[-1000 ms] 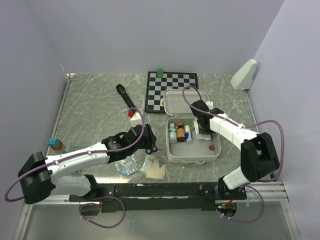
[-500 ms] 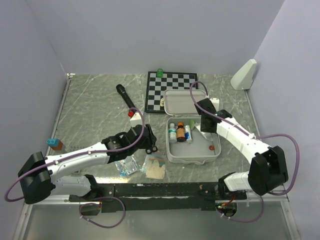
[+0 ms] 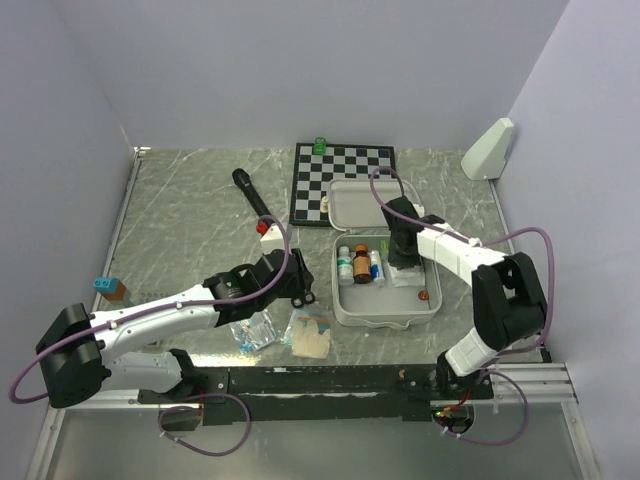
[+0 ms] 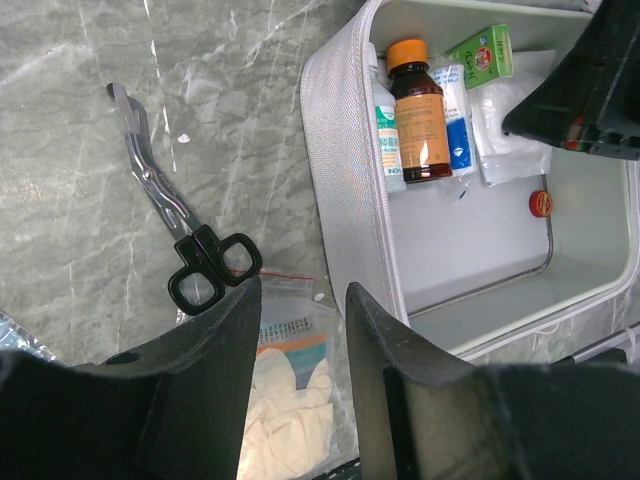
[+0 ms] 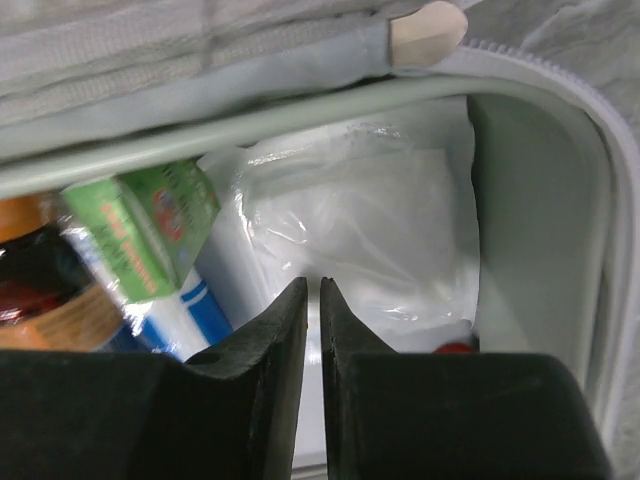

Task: Organize the medicine kit
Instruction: Adjust the medical item in the medicine box.

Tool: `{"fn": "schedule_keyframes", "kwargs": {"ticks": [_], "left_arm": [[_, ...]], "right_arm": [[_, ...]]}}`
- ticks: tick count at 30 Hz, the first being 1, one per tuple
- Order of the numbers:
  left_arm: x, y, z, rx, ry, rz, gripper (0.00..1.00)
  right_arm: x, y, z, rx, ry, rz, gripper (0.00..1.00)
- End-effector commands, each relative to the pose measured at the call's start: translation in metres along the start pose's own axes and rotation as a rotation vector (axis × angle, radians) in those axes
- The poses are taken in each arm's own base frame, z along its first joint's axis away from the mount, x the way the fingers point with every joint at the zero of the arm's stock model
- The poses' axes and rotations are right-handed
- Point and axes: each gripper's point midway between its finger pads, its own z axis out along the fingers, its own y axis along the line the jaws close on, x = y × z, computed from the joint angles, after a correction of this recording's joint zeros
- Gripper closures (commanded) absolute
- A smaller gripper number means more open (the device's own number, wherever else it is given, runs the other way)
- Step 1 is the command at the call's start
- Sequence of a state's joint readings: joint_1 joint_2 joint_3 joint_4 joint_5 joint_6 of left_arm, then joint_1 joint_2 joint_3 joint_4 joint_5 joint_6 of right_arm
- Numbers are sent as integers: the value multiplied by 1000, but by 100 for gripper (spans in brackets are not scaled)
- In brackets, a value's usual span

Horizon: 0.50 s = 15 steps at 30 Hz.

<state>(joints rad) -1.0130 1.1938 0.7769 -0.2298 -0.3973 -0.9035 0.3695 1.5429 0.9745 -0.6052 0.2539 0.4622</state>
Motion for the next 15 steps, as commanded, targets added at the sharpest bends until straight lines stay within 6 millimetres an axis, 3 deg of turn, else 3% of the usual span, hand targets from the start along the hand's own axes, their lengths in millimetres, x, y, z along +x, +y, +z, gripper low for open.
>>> {"fn": "schedule_keyframes", "kwargs": {"ticks": [1, 8, 15], "left_arm": [[-11, -11, -2, 28, -24, -13, 56], [-11, -9, -1, 22, -24, -8, 56], [-9, -9, -2, 29, -25, -24, 56]], "right_arm": [[-12, -1, 9, -14, 0, 85, 83], [-32, -4, -6, -49, -82, 130, 81], [-38, 16, -40, -167, -157, 103, 58]]}}
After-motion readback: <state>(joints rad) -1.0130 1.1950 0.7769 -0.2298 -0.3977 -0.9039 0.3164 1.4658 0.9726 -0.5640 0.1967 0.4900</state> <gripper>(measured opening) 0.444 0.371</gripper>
